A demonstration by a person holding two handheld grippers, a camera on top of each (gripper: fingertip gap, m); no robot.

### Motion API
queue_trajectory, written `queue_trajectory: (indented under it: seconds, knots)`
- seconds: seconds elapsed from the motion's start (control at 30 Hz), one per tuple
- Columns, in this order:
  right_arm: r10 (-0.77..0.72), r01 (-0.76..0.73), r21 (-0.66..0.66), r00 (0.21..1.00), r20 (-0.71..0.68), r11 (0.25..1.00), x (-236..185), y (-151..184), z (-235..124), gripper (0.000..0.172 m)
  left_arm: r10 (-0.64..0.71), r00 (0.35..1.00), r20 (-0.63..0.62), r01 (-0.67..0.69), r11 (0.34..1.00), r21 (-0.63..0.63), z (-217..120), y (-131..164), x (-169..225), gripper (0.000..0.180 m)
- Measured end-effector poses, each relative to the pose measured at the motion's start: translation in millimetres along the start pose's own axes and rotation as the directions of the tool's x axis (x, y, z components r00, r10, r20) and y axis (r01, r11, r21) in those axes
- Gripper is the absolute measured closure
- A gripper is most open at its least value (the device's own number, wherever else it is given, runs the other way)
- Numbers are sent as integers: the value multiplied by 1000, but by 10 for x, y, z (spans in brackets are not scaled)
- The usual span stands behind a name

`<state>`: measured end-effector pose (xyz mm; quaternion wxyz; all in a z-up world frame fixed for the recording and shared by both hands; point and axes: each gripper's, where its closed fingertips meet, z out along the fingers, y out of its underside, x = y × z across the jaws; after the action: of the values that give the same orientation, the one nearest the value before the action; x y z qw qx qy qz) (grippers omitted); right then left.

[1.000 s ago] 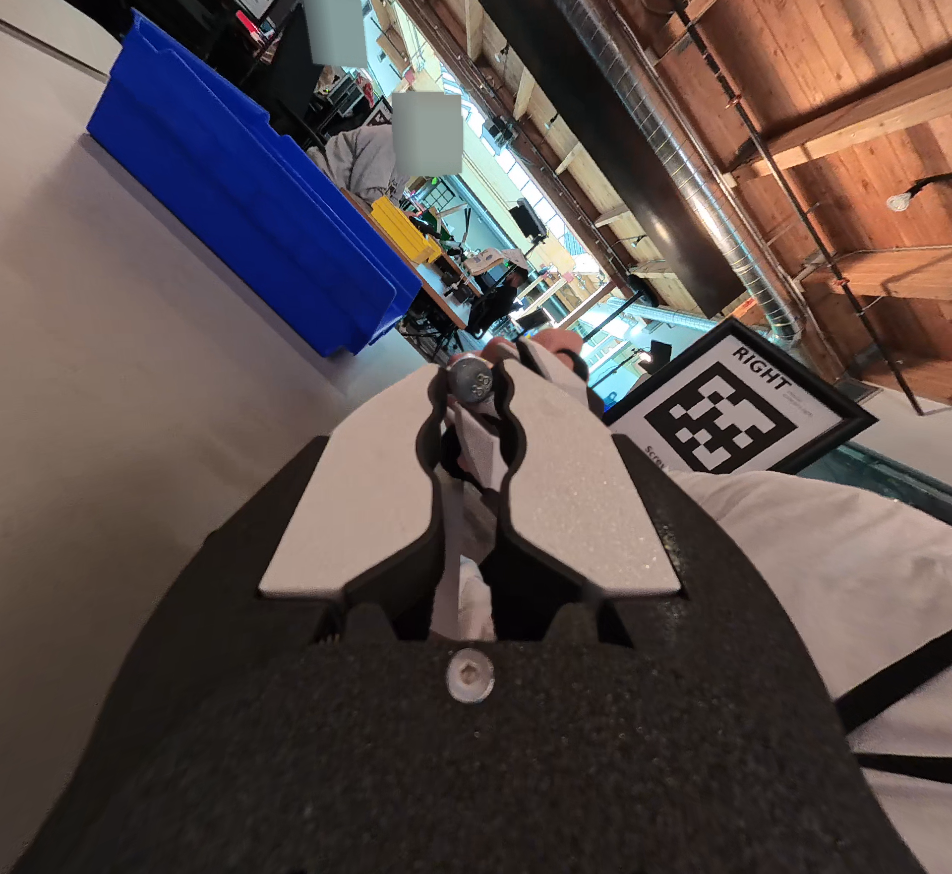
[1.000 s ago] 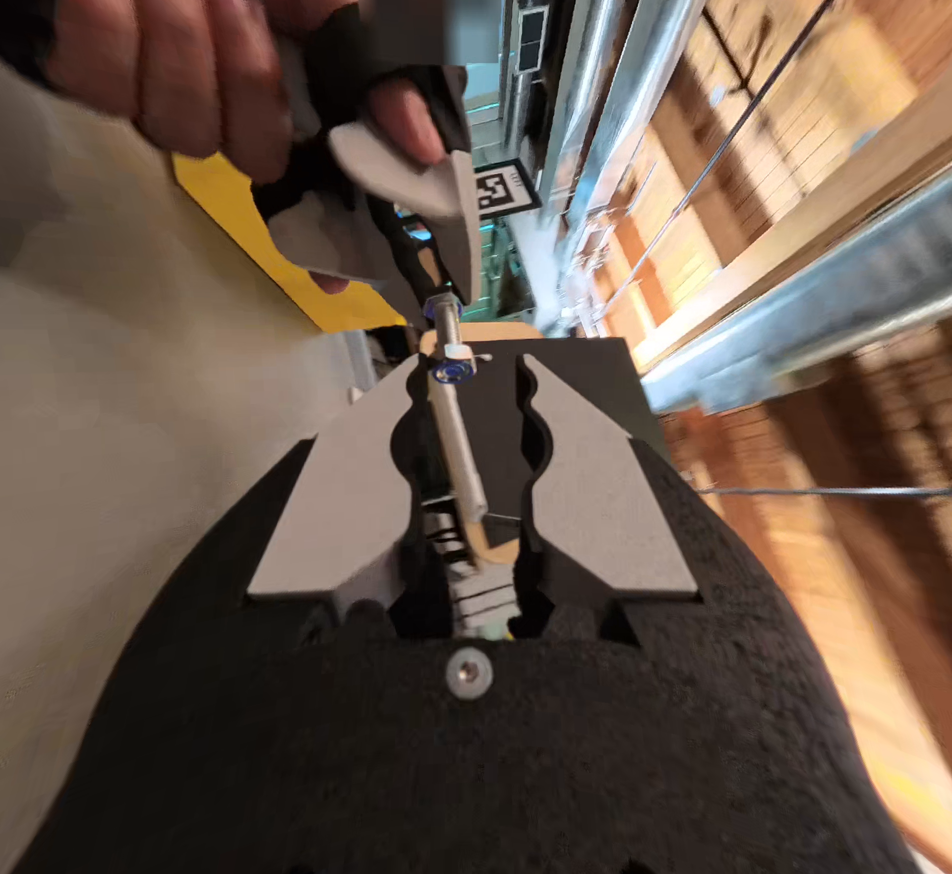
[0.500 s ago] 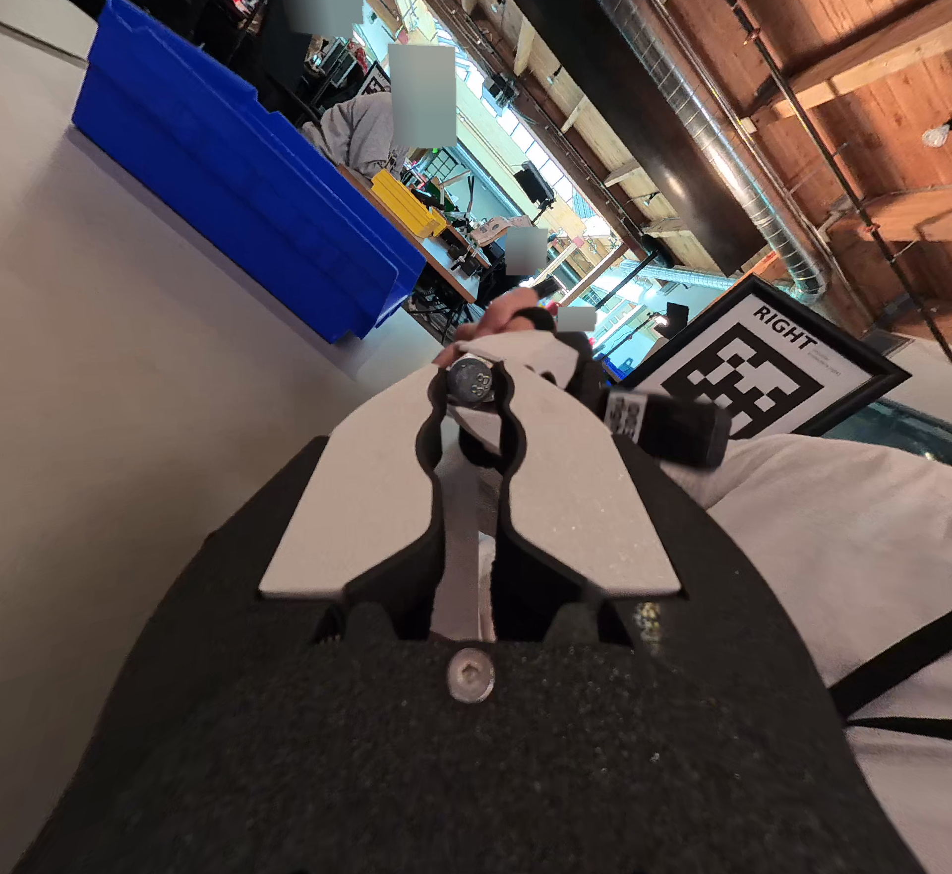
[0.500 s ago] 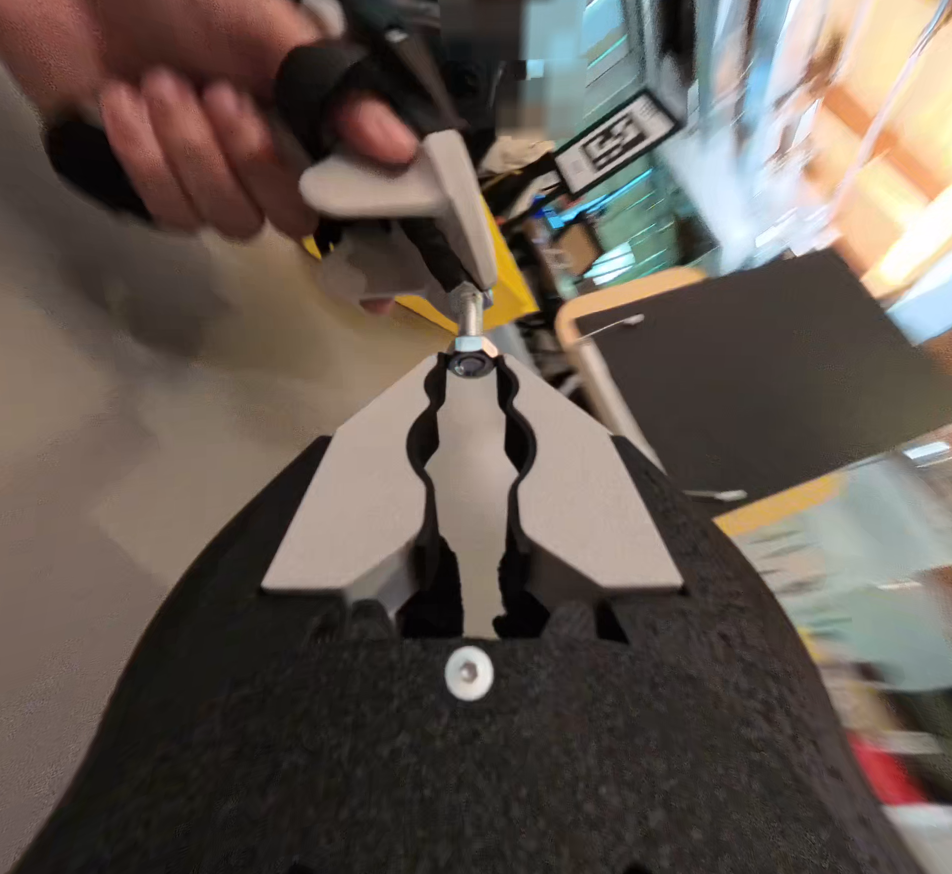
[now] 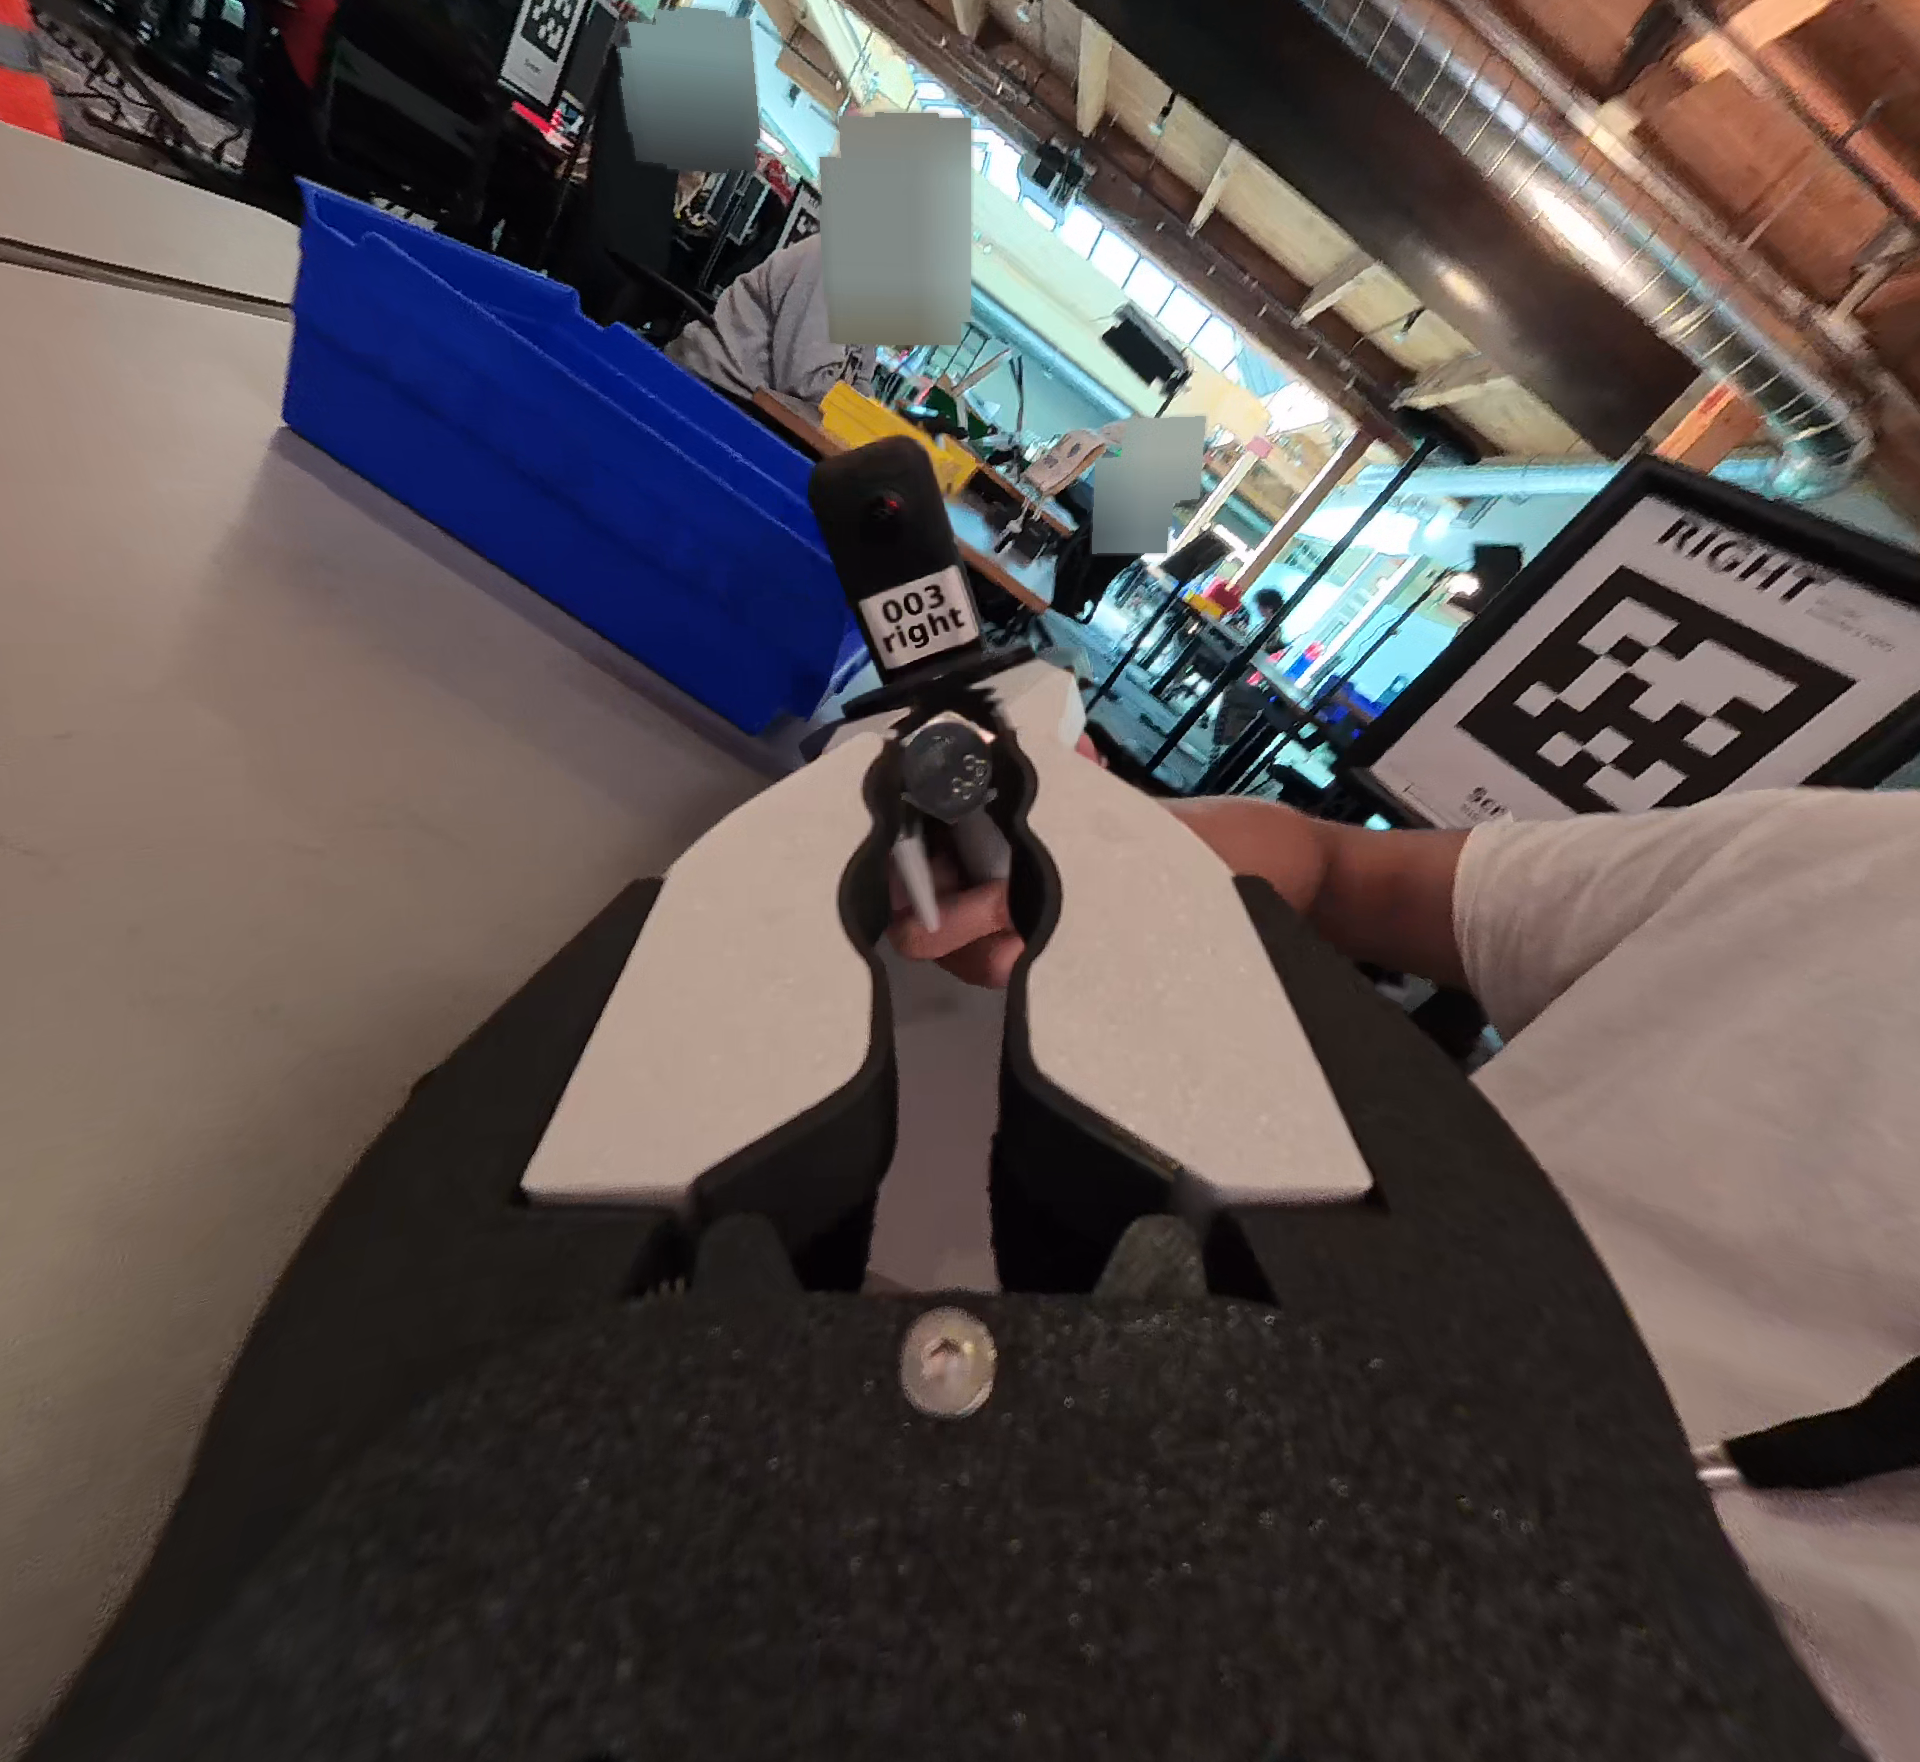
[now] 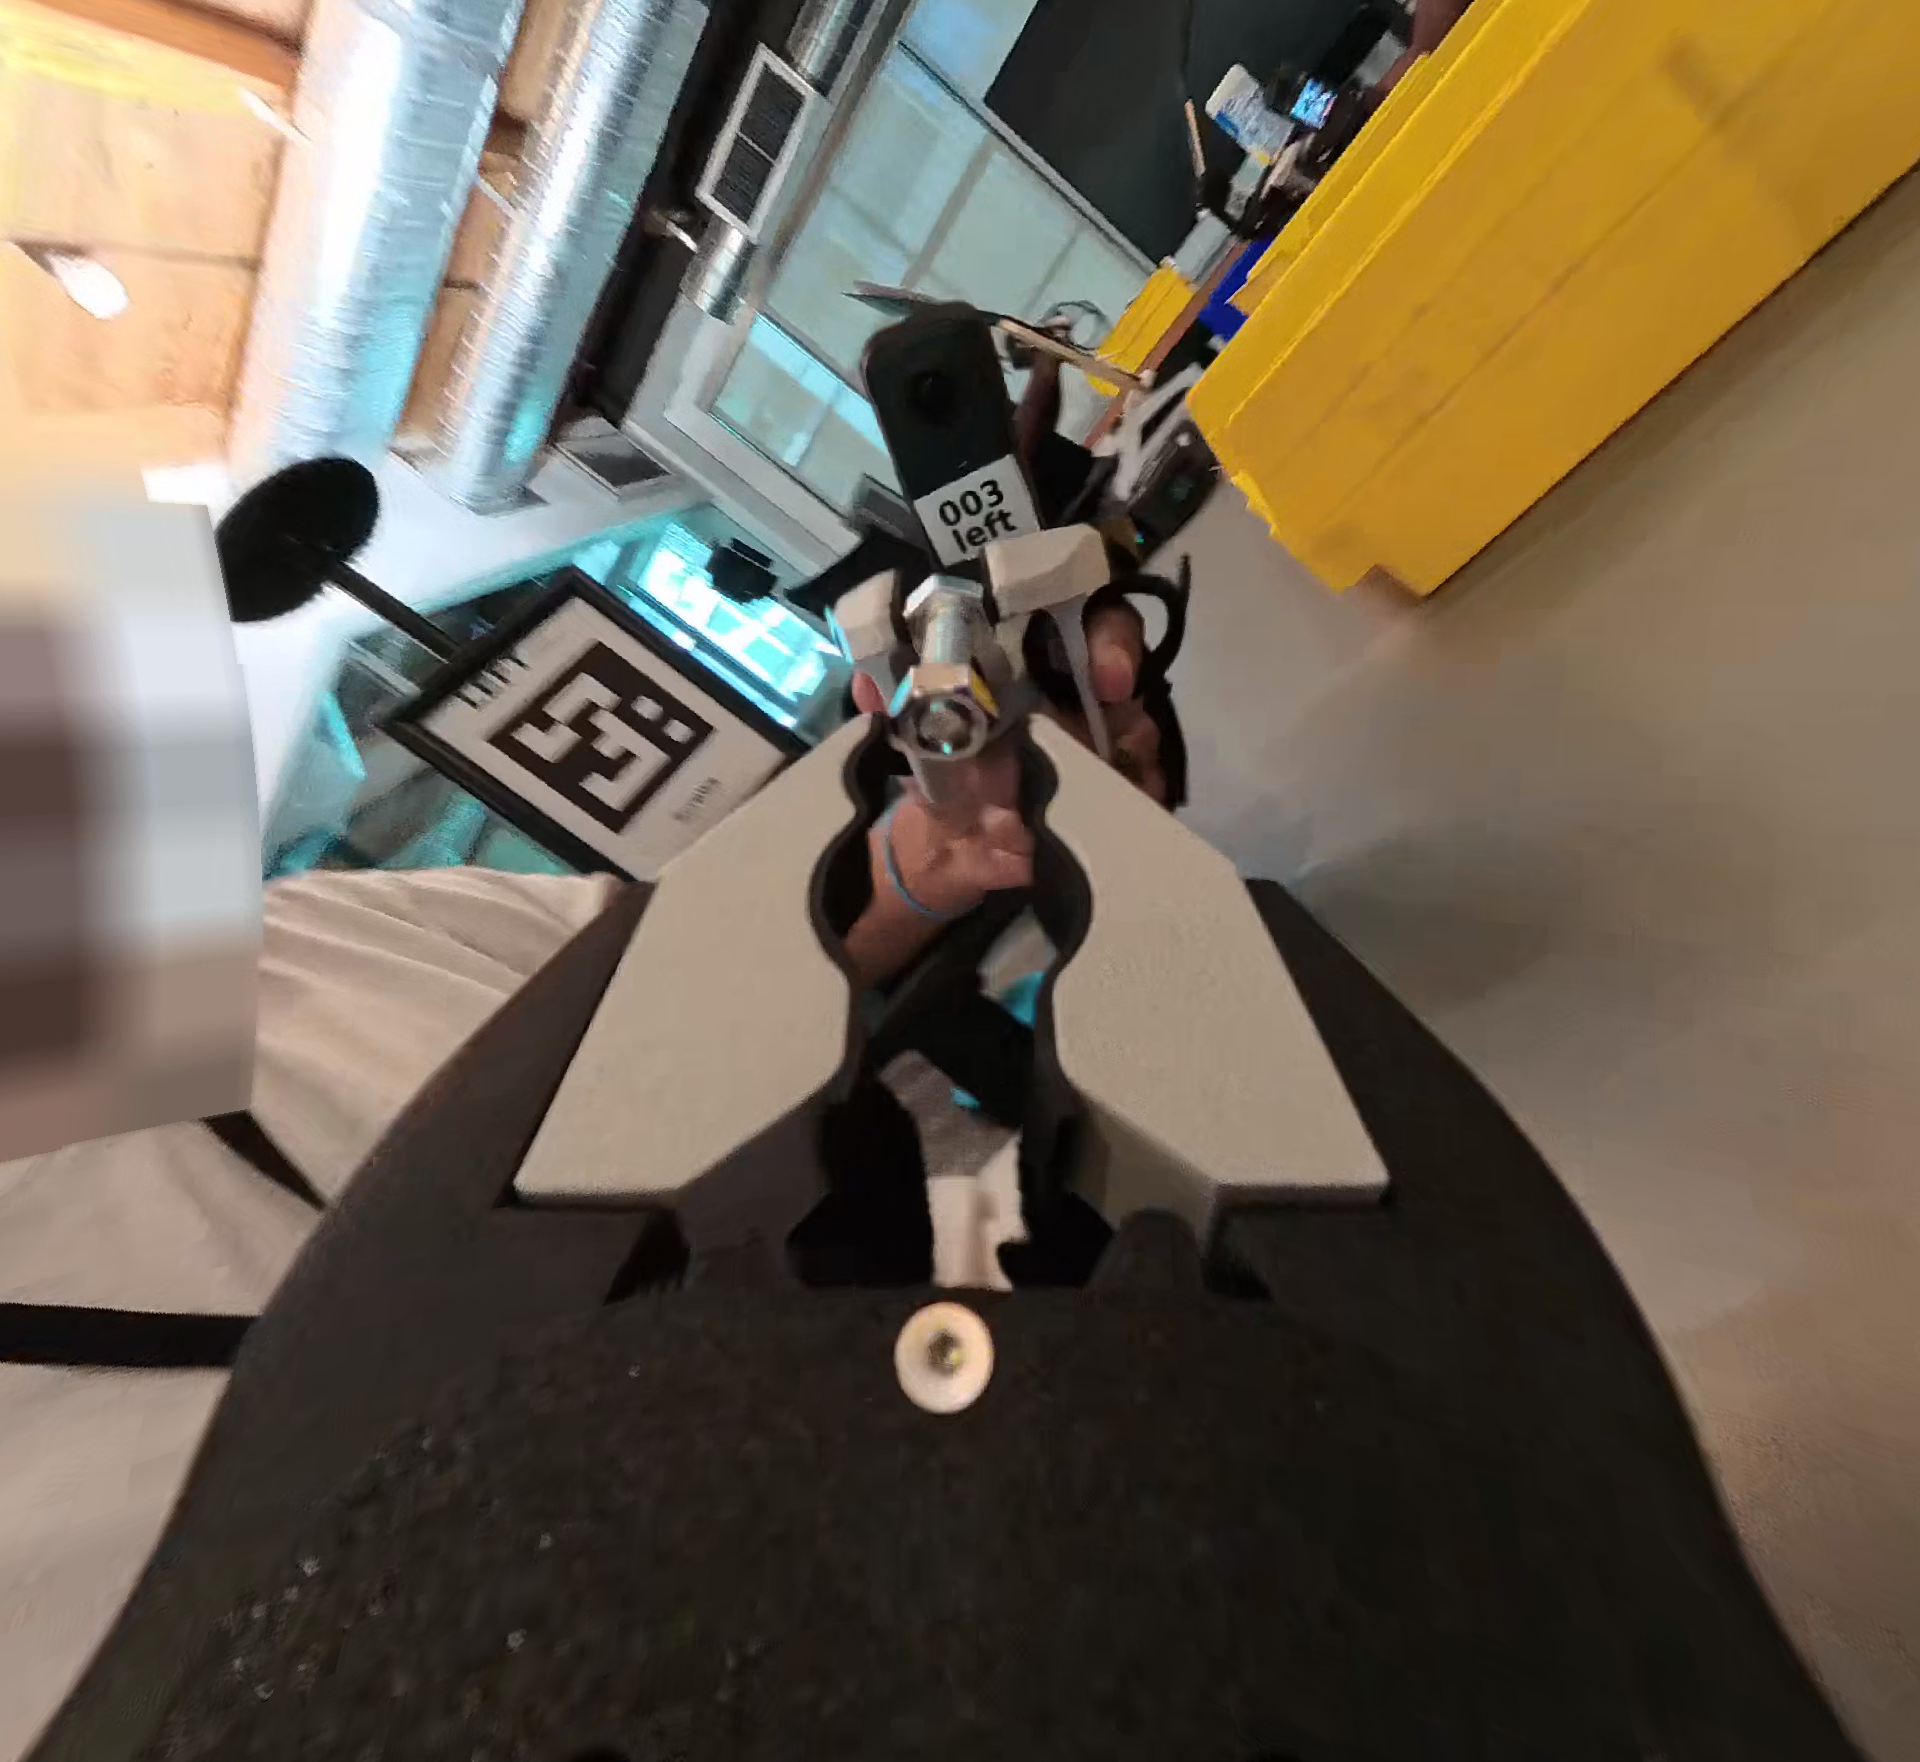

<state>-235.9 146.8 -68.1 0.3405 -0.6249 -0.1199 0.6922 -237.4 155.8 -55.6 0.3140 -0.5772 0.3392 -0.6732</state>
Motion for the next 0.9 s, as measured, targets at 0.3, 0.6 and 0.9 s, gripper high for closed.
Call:
queue_trajectory:
  seconds: [0.3, 0.6, 0.9]
  knots:
    - [-928, 771, -530, 217, -304, 354, 345, -7, -233, 130, -74, 996, -40, 76, 995, 61, -77, -133, 11, 164]
    - [-687, 551, -658, -723, -69, -513, -148, 14, -101, 138, -142, 987, -70, 144, 989, 21, -24, -37, 8, 164]
    - [-558, 391, -692, -829, 21, -607, -105, -16, -80, 154, -149, 983, -112, 146, 989, -30, 51, 67, 111, 164]
